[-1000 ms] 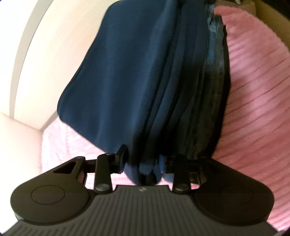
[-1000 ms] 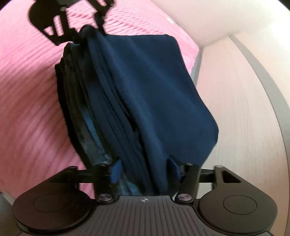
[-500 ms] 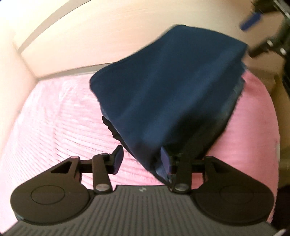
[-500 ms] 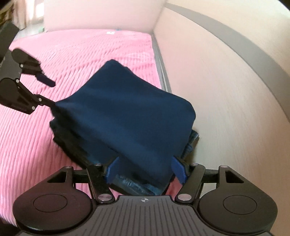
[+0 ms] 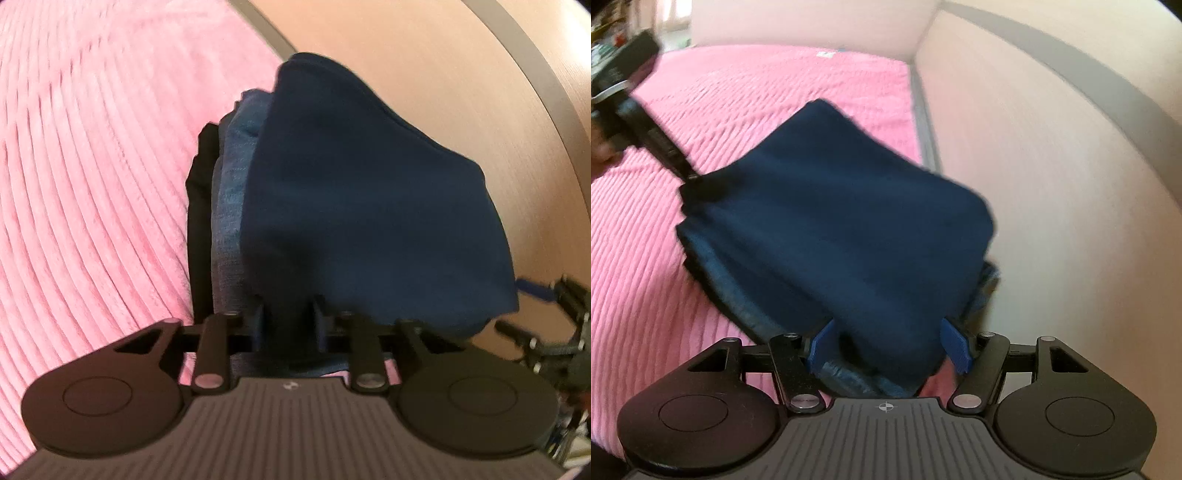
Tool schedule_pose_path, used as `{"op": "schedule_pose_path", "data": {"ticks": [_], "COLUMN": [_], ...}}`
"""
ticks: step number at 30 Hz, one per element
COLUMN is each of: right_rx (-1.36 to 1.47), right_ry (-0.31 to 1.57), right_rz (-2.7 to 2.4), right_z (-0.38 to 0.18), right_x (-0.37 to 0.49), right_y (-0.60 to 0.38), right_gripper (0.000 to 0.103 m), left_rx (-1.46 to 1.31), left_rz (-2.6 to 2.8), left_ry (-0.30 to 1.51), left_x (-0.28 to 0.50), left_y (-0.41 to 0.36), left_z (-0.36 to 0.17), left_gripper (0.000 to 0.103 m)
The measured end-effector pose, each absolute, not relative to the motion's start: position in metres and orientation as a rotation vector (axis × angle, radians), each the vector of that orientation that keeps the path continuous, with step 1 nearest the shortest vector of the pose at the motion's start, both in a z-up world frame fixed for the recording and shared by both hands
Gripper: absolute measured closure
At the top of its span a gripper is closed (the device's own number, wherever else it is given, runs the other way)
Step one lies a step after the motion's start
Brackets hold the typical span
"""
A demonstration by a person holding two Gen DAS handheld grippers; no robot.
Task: Fold clothes
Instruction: 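Lower the navy pants bundle onto the jeans stack with both grippers, then press the pants flat onto the stack and open both grippers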
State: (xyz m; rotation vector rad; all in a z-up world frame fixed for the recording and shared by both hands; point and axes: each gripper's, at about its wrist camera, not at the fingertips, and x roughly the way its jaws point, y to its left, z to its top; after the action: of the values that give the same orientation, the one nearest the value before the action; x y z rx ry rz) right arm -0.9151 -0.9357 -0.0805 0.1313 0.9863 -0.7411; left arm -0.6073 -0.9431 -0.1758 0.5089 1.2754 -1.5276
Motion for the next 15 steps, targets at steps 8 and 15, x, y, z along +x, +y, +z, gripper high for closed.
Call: {"op": "schedule_pose_path", "data": {"ticks": [8,15], "right_rx": [0.345,0.275], "right_ry": [0.984,0.883], "right_rz": [-0.774,-0.857], "right_z": [-0.109,-0.075], "right_x": [-0.924,-0.920], "right_y": [-0.961,-0.970], "right_gripper": [0.037,0.038], "left_rx": [0.576,0.711], "left_rz": [-1.498,-1.533], "left_ry": [1.263,1.183], "left_x": [-0.612,-0.615], "left_y": [-0.931,-0.940], "left_z": [-0.170,-0.153], "left_gripper": [0.091,0.086]}}
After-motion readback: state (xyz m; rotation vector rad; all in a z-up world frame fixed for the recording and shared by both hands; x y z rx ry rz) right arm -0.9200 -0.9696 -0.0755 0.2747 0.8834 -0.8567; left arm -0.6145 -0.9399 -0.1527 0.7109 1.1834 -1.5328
